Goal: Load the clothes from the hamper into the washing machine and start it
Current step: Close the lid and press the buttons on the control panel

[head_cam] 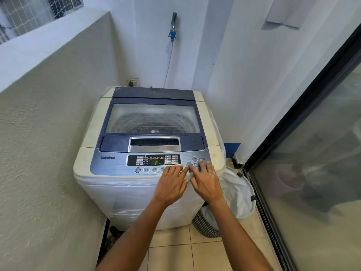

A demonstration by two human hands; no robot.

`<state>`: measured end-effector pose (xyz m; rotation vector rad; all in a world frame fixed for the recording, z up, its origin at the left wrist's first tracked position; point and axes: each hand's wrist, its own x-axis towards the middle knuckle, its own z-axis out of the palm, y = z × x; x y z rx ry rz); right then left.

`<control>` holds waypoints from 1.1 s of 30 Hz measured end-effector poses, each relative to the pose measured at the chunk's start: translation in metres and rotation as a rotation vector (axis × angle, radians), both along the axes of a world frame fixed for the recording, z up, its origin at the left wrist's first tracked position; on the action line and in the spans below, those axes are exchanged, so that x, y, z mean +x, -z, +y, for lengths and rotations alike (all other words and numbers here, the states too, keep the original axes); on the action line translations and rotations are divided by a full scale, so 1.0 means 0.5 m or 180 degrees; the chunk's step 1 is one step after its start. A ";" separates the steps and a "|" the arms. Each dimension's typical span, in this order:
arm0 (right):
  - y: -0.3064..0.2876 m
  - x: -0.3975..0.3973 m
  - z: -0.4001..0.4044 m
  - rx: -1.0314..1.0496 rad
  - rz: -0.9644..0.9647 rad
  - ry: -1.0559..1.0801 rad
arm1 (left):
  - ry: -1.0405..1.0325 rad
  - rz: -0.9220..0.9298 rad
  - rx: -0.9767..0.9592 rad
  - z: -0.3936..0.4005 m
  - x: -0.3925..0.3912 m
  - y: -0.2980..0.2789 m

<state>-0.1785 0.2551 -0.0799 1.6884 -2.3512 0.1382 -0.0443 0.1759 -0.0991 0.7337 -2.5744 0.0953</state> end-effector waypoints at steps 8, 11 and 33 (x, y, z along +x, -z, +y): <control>-0.019 0.024 -0.039 -0.0877 -0.0943 0.0136 | -0.0044 0.0786 0.1595 -0.013 -0.002 -0.052; -0.055 0.046 -0.082 -0.1126 -0.1893 -0.0029 | -0.0200 0.1888 0.2733 -0.052 0.016 -0.075; -0.068 0.040 -0.264 -0.0978 -0.5349 -0.0774 | 0.0619 0.2315 0.4482 -0.281 0.099 -0.096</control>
